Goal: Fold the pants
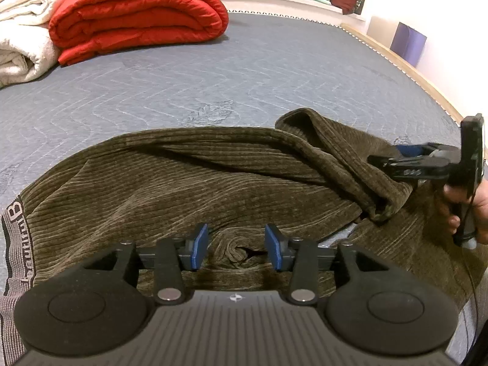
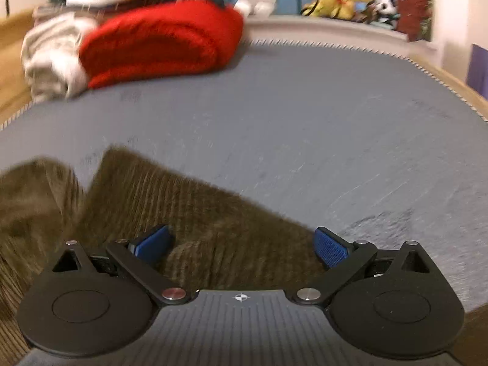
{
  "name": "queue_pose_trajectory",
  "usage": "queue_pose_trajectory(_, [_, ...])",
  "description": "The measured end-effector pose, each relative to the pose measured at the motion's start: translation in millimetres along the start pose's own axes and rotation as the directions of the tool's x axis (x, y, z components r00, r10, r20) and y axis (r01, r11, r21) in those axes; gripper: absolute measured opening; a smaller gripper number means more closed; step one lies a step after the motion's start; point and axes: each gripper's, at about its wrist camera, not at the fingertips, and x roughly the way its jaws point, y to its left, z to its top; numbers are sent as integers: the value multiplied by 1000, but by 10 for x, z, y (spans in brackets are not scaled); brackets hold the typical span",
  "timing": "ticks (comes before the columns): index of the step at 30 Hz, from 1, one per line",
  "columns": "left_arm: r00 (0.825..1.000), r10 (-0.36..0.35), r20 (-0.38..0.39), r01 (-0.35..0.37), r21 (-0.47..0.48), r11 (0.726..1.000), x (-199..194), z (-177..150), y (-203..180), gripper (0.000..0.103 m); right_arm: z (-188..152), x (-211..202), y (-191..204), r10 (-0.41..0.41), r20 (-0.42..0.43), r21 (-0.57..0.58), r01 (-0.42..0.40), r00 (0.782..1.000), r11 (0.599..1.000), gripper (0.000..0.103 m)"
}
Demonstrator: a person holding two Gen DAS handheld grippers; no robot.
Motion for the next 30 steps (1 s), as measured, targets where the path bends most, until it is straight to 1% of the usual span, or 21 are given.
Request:
queue_pose_trajectory(1, [1000, 3, -1, -3, -2, 1000, 6, 0, 13, 46, -17, 44, 51, 7, -9, -34, -7, 1000, 999, 55])
queue_pose_trajectory(2, [1000, 4, -3, -4, -3, 1000, 17, 3, 23, 46, -15, 65, 75, 7, -19, -51, -8, 1000, 999, 36])
queue_pose_trajectory(3, [1000, 5, -4, -5, -4, 1000, 24, 3, 30, 46, 4, 83, 100, -31, -15, -66, 30, 999, 997, 18])
queue_pose_trajectory(4, [1000, 5, -5, -5, -5, 1000, 29, 5, 36, 46, 40, 75, 121, -56, -11, -80, 55, 998, 995, 9])
queue_pose_trajectory(6, [1000, 2, -4, -2, -4, 1000, 34, 7, 38, 46, 123, -49, 88, -58, 38, -54, 60, 998, 997, 7])
queue_pose_trajectory(8, [1000, -1, -3, 1, -3, 1000, 30, 9, 35, 46, 244, -247, 40, -71, 119, -3, 72, 990, 997, 6])
queue_pose_trajectory(9, [1000, -2, -3, 2, -3, 1000, 30, 10, 32, 46, 312, -361, -4, -69, 161, 28, 65, 985, 998, 0])
queue_pose_trajectory(11, [1000, -2, -3, 2, -1, 1000, 34, 11, 21, 46, 441, -631, -113, -104, 269, 93, 82, 958, 992, 0])
queue_pose_trajectory(13, [1000, -1, -5, 1, 0, 1000, 40, 13, 7, 46, 501, -829, -248, -119, 326, 169, 66, 938, 983, 0])
queue_pose_trajectory(14, [1000, -1, -6, 1, 0, 1000, 41, 15, 3, 46, 475, -877, -340, -106, 332, 196, 41, 937, 980, 0])
queue_pose_trajectory(15, [1000, -2, -6, 2, 0, 1000, 43, 16, -5, 47, 472, -847, -397, -82, 321, 206, 15, 943, 978, 0])
queue_pose_trajectory(16, [1000, -3, -6, 3, 3, 1000, 45, 17, -18, 47, 445, -780, -427, -52, 288, 202, -8, 956, 979, 3])
queue_pose_trajectory(17, [1000, -3, -7, 3, 4, 1000, 45, 16, -27, 47, 432, -649, -458, -27, 238, 186, -18, 971, 982, 9])
queue_pose_trajectory(18, [1000, -4, -6, 4, 5, 1000, 42, 16, -37, 48, 404, -524, -438, -7, 194, 168, -27, 981, 985, 30])
queue_pose_trajectory(19, [1000, -5, -6, 5, 4, 1000, 39, 17, -44, 48, 351, -385, -411, 22, 145, 148, -43, 989, 988, 59])
queue_pose_trajectory(21, [1000, -8, -6, 8, -1, 1000, 38, 22, -46, 49, 279, -163, -301, 52, 84, 124, -62, 995, 990, 80])
queue_pose_trajectory(23, [1000, -9, -8, 8, -8, 1000, 38, 28, -35, 49, 245, 40, -182, 82, 29, 81, -85, 996, 993, 82])
queue_pose_trajectory(25, [1000, -8, -12, 8, -18, 1000, 41, 30, -15, 50, 208, 114, -78, 91, 5, 42, -91, 996, 995, 90])
queue_pose_trajectory(27, [1000, -8, -19, 8, -26, 1000, 51, 23, 17, 50, 257, 195, -16, 121, -15, 8, -121, 993, 993, 91])
queue_pose_trajectory(29, [1000, -3, -27, 2, -33, 999, 70, 17, 60, 50, 289, 272, 54, 149, -38, -41, -150, 988, 988, 87])
queue_pose_trajectory(30, [1000, 0, -30, -1, -38, 999, 82, 19, 90, 50, 295, 295, 101, 170, -50, -73, -173, 984, 982, 71])
